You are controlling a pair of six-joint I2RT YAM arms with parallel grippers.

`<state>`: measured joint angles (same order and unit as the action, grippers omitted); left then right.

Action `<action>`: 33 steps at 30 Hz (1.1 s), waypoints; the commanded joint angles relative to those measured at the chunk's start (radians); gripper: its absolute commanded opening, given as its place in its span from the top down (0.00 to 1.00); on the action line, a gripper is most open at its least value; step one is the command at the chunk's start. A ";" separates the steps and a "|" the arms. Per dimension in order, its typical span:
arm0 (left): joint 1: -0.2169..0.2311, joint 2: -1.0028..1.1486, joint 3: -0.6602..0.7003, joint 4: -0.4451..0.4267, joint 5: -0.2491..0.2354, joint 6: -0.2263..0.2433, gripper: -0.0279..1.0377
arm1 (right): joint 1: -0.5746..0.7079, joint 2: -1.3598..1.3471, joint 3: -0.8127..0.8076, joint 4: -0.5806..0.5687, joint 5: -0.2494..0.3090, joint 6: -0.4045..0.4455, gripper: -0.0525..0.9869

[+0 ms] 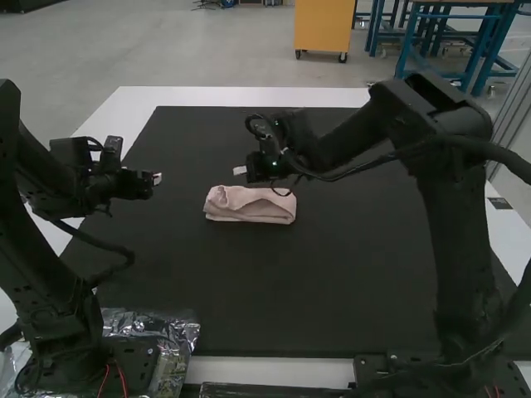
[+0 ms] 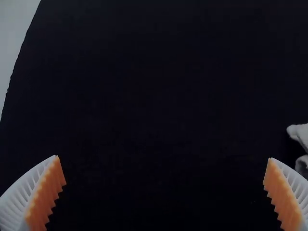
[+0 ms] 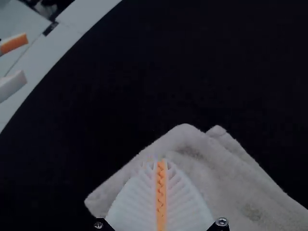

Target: Fold the towel.

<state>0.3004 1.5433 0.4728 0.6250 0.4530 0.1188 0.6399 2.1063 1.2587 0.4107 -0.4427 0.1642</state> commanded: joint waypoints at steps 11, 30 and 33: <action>-0.061 -0.026 -0.011 0.018 0.010 -0.001 0.06 | -0.049 0.015 -0.127 0.197 -0.041 -0.009 0.97; -0.092 -0.130 0.007 0.090 -0.079 -0.080 0.06 | -0.008 0.241 -0.154 0.369 -0.062 0.000 0.98; -0.106 -0.192 0.029 0.045 -0.089 -0.084 0.06 | -0.008 0.244 -0.166 0.404 -0.062 0.015 0.98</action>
<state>0.2119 1.4059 0.4679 0.6819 0.3885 0.0563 0.6098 2.3280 1.1160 0.8101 -0.4950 0.1654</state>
